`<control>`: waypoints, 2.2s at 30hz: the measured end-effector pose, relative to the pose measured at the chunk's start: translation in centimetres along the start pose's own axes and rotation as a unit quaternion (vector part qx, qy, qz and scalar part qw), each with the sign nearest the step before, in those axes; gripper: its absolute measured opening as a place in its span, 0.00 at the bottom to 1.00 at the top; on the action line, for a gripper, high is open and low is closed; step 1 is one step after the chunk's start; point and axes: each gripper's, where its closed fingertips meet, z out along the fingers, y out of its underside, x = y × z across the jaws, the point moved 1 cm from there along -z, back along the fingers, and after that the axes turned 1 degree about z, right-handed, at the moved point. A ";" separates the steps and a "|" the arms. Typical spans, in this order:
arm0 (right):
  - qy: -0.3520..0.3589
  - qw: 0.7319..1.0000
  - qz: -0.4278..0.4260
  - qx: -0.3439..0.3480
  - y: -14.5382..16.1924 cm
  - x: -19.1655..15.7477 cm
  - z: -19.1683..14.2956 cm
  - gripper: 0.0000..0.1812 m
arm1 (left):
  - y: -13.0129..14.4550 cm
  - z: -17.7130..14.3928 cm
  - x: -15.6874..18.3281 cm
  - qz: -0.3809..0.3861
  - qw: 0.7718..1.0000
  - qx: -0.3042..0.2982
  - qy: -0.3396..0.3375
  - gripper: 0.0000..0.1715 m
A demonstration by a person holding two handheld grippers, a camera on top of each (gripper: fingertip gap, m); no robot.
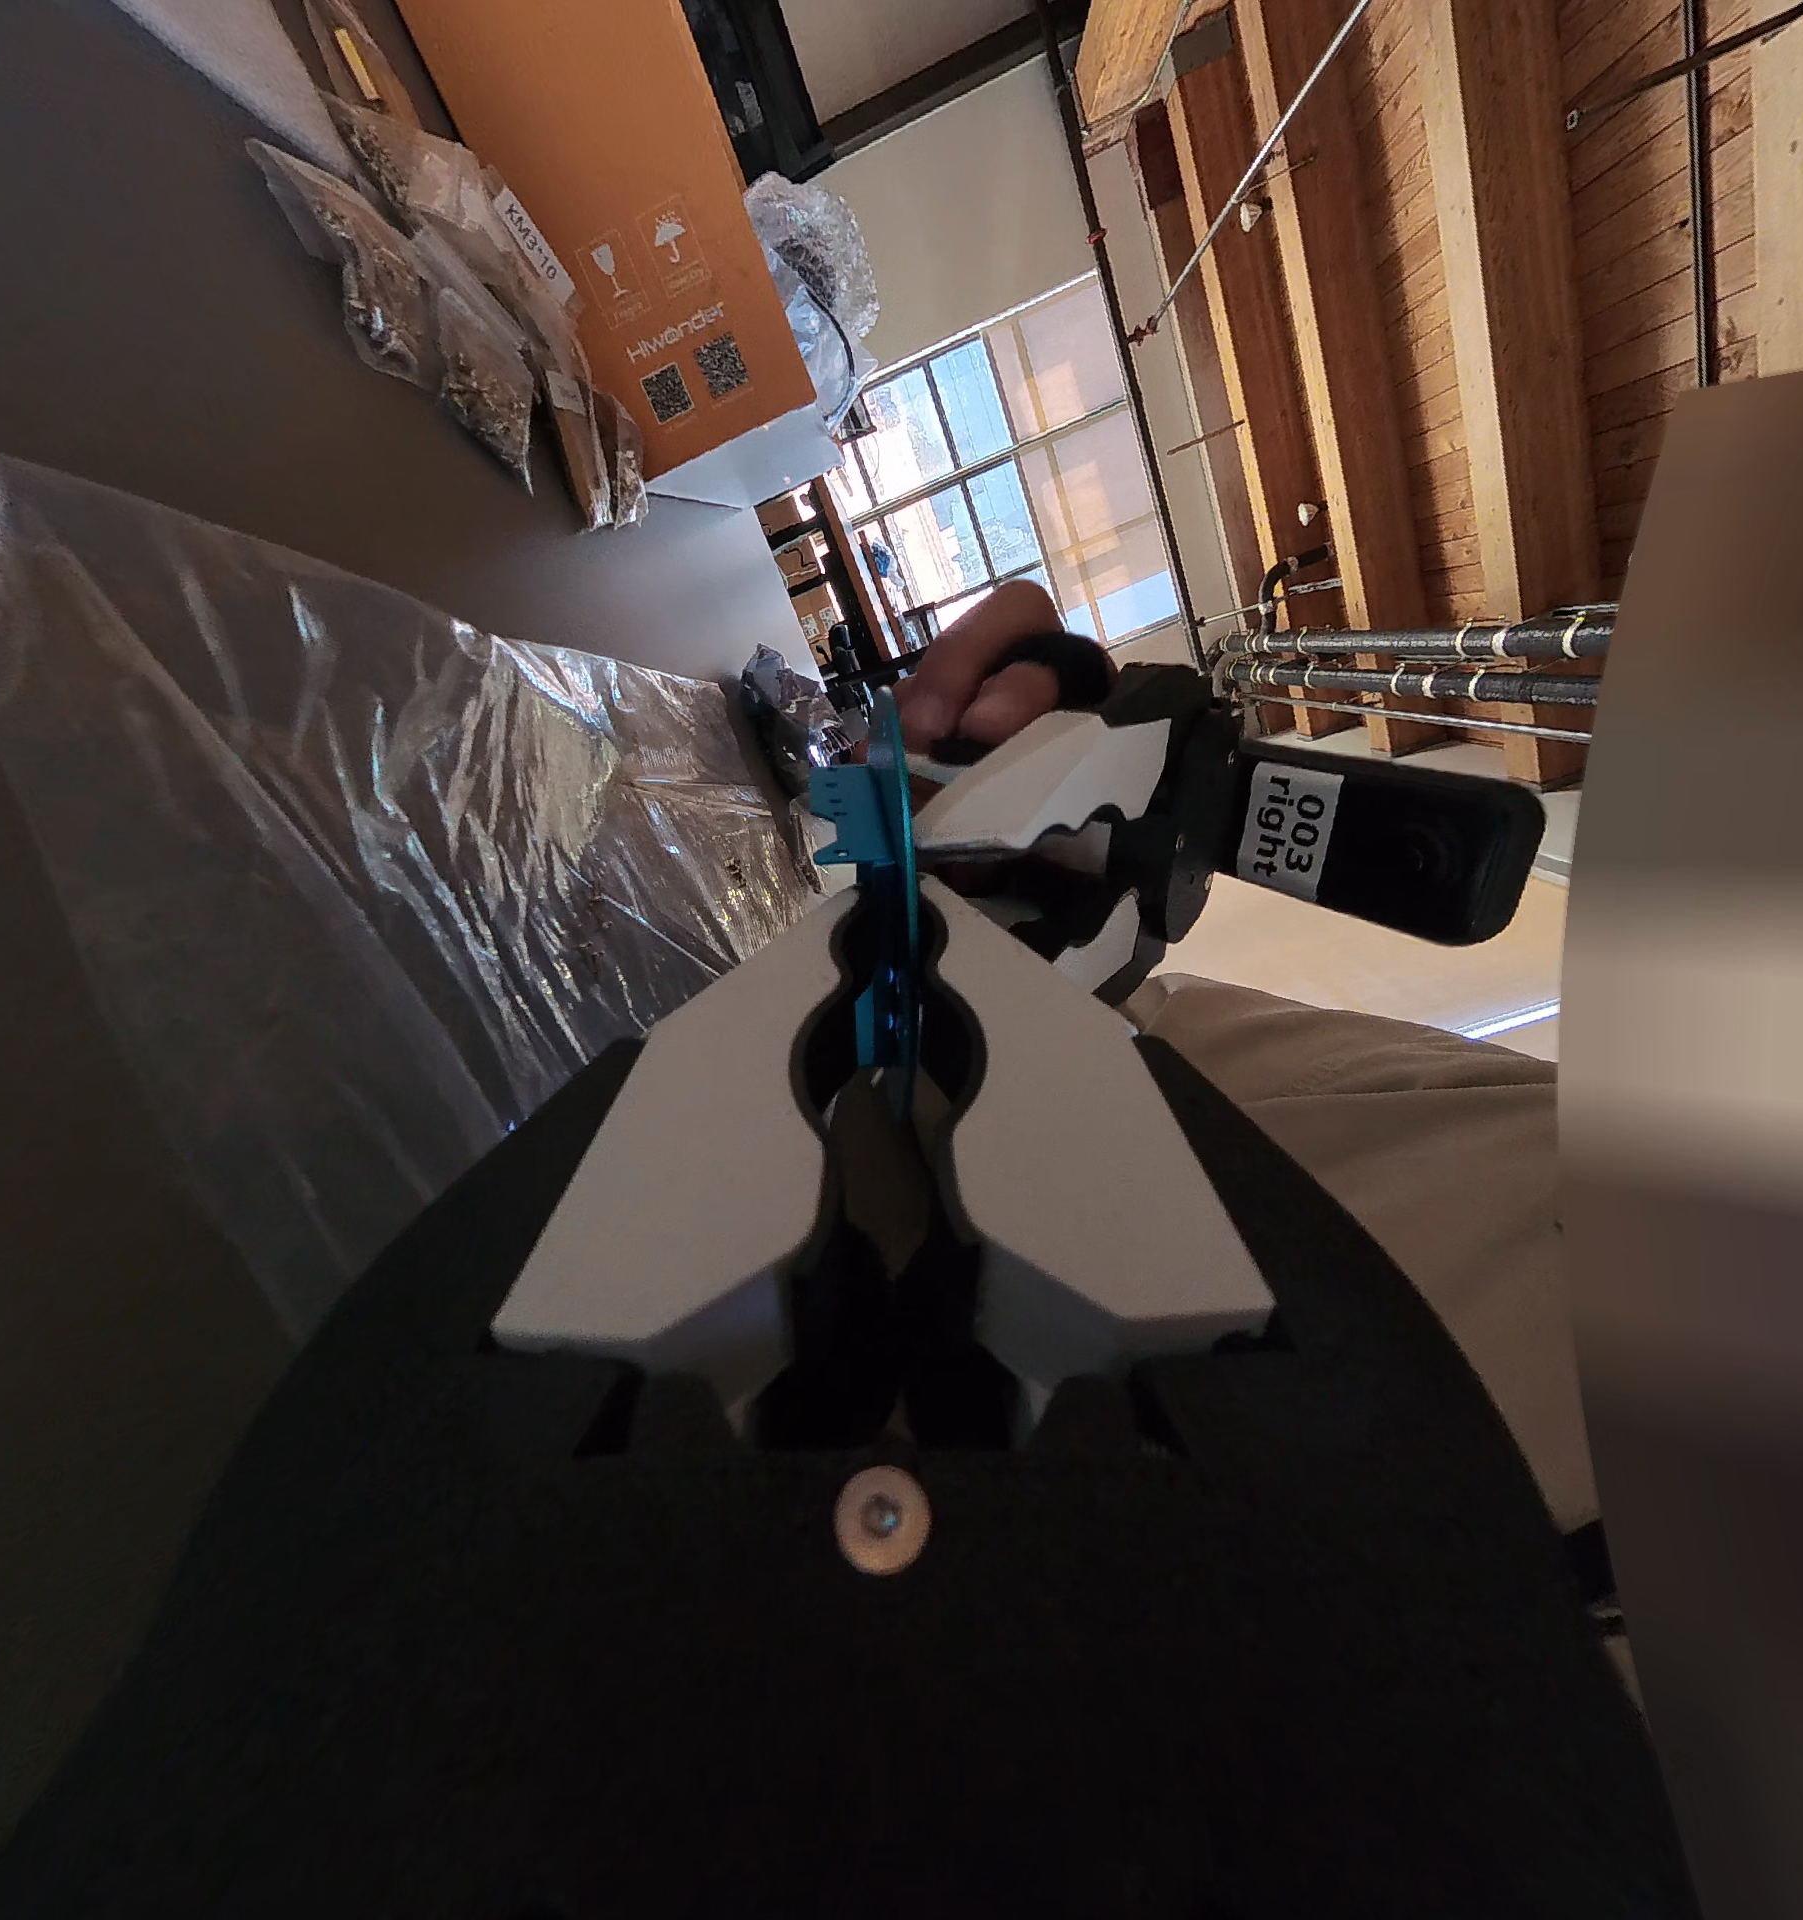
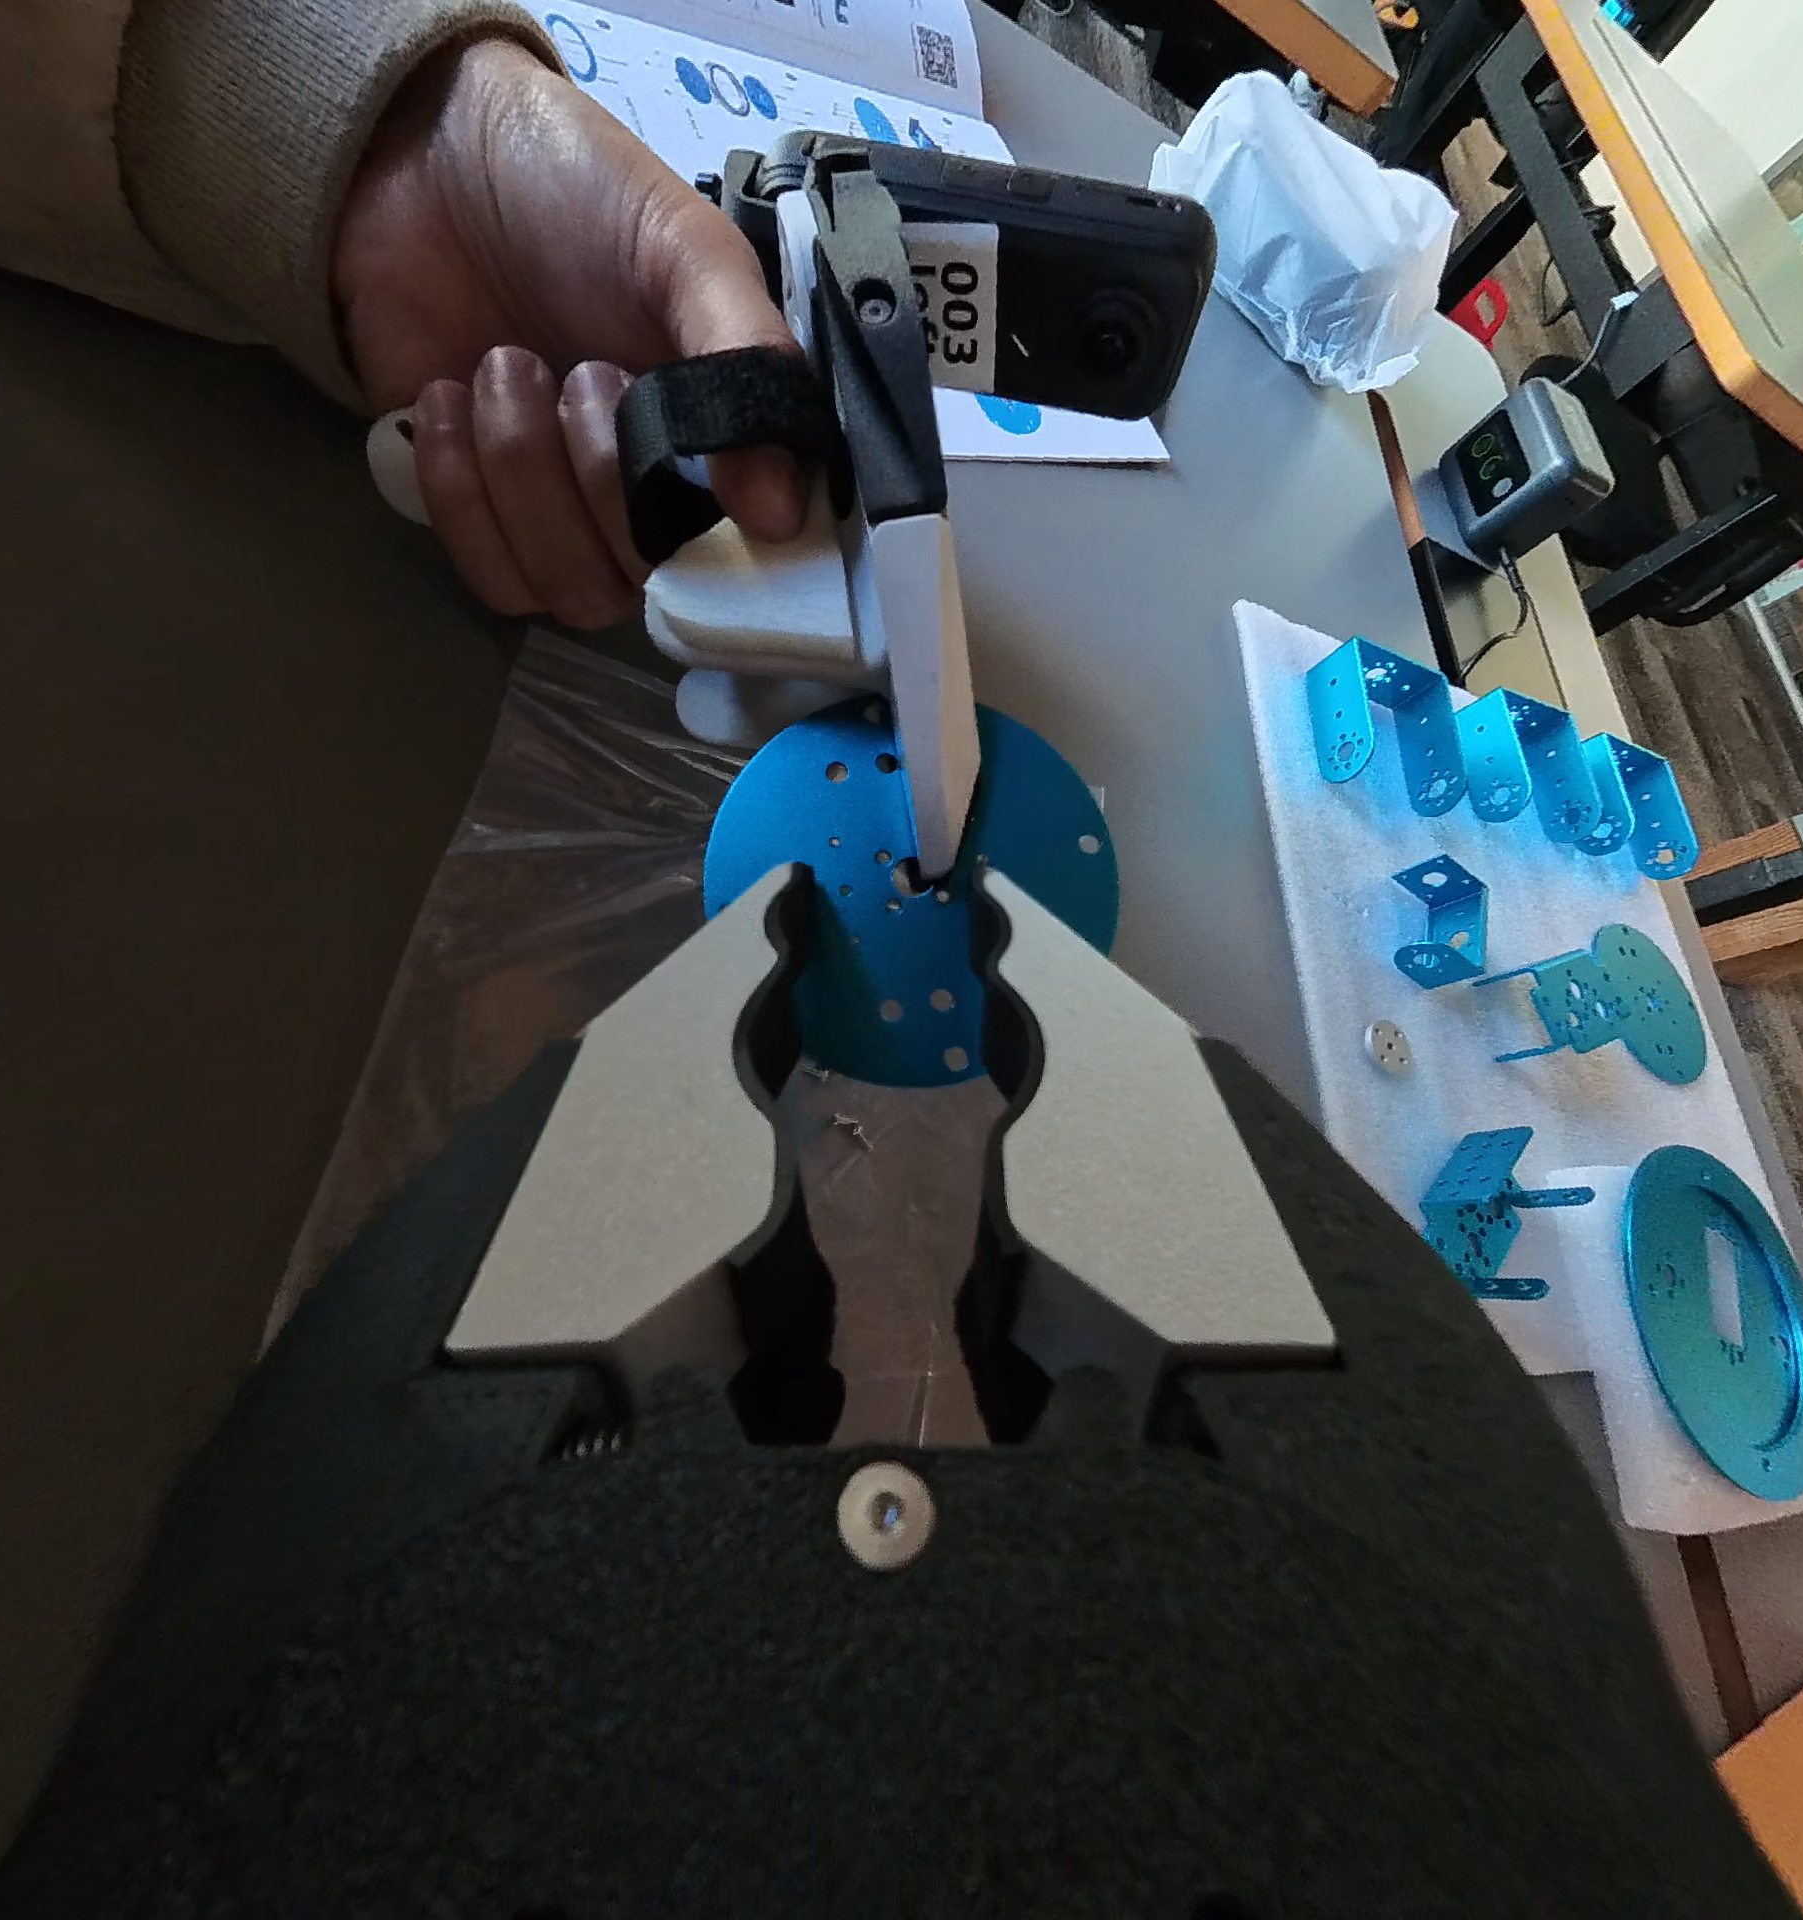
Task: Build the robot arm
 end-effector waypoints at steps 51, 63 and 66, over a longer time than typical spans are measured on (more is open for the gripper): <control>-0.056 0.997 0.043 -0.036 3.3 -5.8 -0.8 0.01 | -0.3 -0.2 -0.1 0.103 0.993 0.000 -0.062 0.01; 0.101 0.994 0.008 0.037 0.1 -0.4 -2.6 0.01 | 2.3 1.2 0.5 0.093 0.994 -0.052 -0.034 0.01; 0.090 0.995 0.018 0.041 0.2 -0.6 -2.3 0.01 | 2.6 1.3 0.6 0.099 0.993 -0.060 -0.035 0.01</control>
